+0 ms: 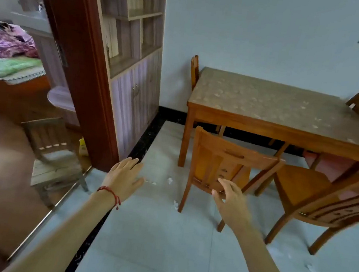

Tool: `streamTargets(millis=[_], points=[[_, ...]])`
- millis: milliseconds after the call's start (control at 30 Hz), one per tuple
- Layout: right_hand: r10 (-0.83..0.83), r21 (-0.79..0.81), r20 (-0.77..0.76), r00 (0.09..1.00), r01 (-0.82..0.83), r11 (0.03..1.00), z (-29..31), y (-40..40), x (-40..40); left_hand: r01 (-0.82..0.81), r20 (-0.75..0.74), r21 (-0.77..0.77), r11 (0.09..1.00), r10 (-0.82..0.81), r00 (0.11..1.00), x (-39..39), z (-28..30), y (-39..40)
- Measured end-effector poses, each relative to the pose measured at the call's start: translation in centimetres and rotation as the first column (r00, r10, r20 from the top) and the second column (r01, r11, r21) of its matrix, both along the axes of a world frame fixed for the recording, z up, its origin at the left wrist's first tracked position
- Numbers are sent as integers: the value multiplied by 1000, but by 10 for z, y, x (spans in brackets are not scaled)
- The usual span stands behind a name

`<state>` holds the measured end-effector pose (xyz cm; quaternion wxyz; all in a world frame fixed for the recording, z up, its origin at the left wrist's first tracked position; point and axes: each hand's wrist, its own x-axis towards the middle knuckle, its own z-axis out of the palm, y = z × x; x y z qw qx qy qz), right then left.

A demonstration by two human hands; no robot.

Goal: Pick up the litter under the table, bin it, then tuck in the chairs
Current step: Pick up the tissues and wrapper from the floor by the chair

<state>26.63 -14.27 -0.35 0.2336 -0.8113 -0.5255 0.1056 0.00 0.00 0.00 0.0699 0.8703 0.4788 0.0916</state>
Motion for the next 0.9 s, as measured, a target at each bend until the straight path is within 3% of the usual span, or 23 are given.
streamTargets(millis=[300,900], points=[[25,11,36,999,-26,1000,-11,99,-8,-30,40,17,999,30,999,-5,-3,99],[4,-71,-59,998,-8,997,-62,305,-19,62,29,-113,992,-59,998,15,-54,310]])
